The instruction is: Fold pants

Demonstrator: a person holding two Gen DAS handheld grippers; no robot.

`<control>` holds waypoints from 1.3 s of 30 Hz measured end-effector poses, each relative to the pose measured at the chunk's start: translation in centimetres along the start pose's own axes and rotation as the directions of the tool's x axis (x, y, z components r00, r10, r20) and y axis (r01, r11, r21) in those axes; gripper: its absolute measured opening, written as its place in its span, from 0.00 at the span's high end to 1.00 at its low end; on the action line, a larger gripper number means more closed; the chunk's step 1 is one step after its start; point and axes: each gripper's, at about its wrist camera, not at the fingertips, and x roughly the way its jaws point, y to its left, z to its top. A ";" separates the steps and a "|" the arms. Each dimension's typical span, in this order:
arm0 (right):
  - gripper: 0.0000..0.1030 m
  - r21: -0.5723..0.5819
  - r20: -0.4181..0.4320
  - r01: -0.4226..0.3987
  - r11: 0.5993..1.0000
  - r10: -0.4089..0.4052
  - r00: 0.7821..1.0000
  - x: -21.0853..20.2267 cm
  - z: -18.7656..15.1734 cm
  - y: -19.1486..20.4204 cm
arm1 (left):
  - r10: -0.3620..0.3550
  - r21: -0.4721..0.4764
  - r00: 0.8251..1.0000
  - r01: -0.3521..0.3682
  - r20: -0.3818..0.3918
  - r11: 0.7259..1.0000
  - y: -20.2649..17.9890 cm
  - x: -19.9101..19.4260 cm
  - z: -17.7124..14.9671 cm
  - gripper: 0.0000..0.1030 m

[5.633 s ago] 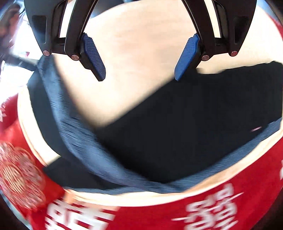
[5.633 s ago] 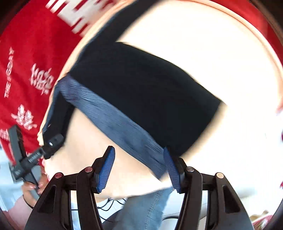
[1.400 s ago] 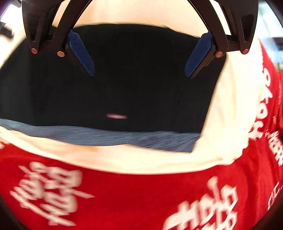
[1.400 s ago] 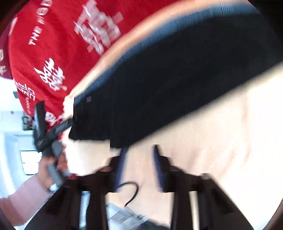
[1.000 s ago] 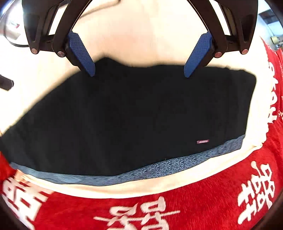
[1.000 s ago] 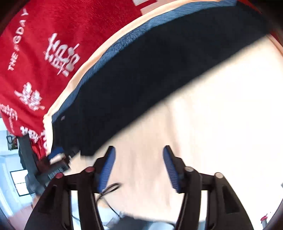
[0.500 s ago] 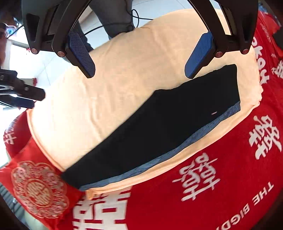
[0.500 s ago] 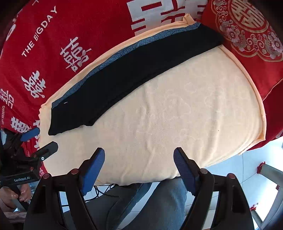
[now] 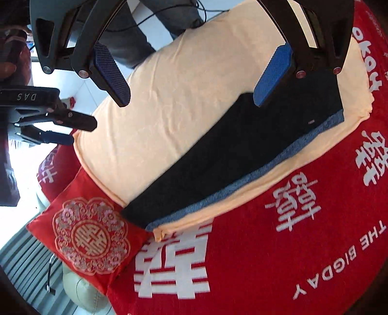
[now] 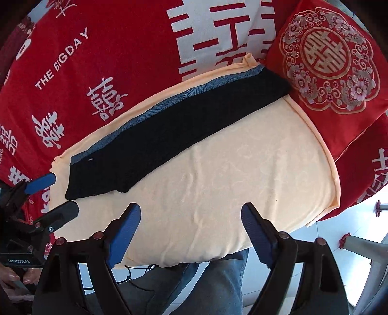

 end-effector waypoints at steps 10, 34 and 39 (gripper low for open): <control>0.15 -0.005 0.022 0.033 0.999 -0.033 0.999 -1.8 0.1 0.7 | -0.023 0.004 0.987 0.022 0.158 1.000 -0.1 -2.7 1.0 0.01; 0.15 0.042 -0.036 0.000 0.999 0.002 0.999 -0.2 0.9 -3.2 | 0.017 -0.024 1.000 -0.018 -0.022 1.000 -2.6 2.3 1.0 0.01; 0.15 0.115 -0.064 -0.075 0.991 0.082 0.995 1.7 4.5 -8.6 | 0.069 -0.102 0.995 -0.076 -0.073 0.992 -4.2 5.7 3.3 0.01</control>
